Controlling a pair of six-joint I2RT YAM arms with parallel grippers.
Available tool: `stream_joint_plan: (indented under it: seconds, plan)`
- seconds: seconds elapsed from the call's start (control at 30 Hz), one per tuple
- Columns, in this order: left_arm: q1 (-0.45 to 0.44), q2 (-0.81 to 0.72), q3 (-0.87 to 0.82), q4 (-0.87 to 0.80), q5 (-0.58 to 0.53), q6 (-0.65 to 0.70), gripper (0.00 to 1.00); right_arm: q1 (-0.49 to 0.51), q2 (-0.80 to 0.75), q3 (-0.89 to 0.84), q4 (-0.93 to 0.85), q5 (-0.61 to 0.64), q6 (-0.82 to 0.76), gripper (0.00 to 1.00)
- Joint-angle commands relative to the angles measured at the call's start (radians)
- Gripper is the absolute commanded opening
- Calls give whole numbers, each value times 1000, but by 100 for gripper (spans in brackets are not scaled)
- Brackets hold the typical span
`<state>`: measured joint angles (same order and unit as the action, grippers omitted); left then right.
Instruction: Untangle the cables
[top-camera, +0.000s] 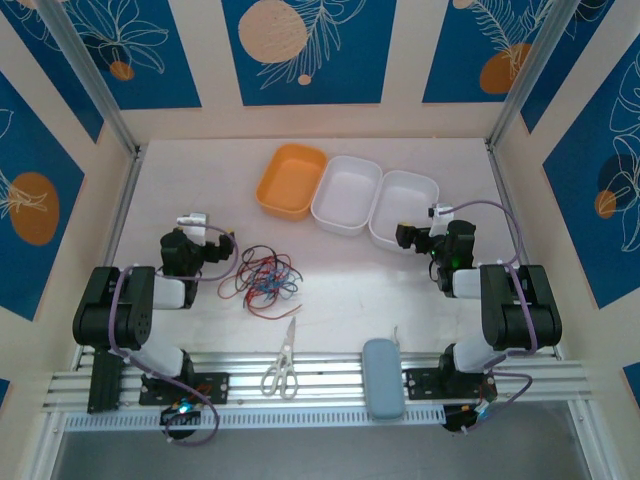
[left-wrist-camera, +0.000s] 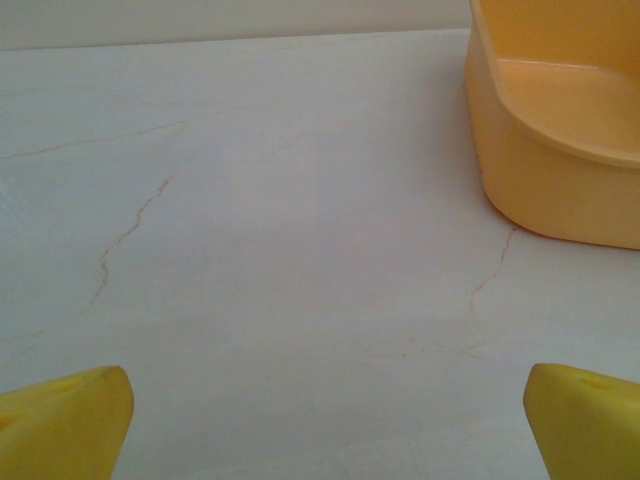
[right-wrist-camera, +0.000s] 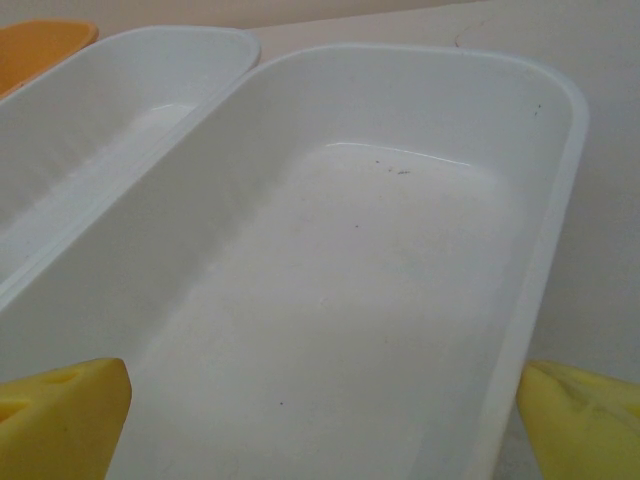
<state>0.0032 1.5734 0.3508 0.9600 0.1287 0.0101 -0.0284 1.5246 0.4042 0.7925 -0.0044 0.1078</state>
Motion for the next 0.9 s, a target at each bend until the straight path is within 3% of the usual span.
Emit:
stream_joint_plan:
  seconds: [0.0,0.7,0.87]
  plan:
    - [-6,-7,12,4,-6,16,100,2,-2,15,9,-19,-14,99]
    - [-6,-18,6,8,-6,11,100,4,-4,10,13,-14,-16,99]
    - [-5,-86,-19,-3,-46,-4,100,13,-51,27,-52,47,-3,99]
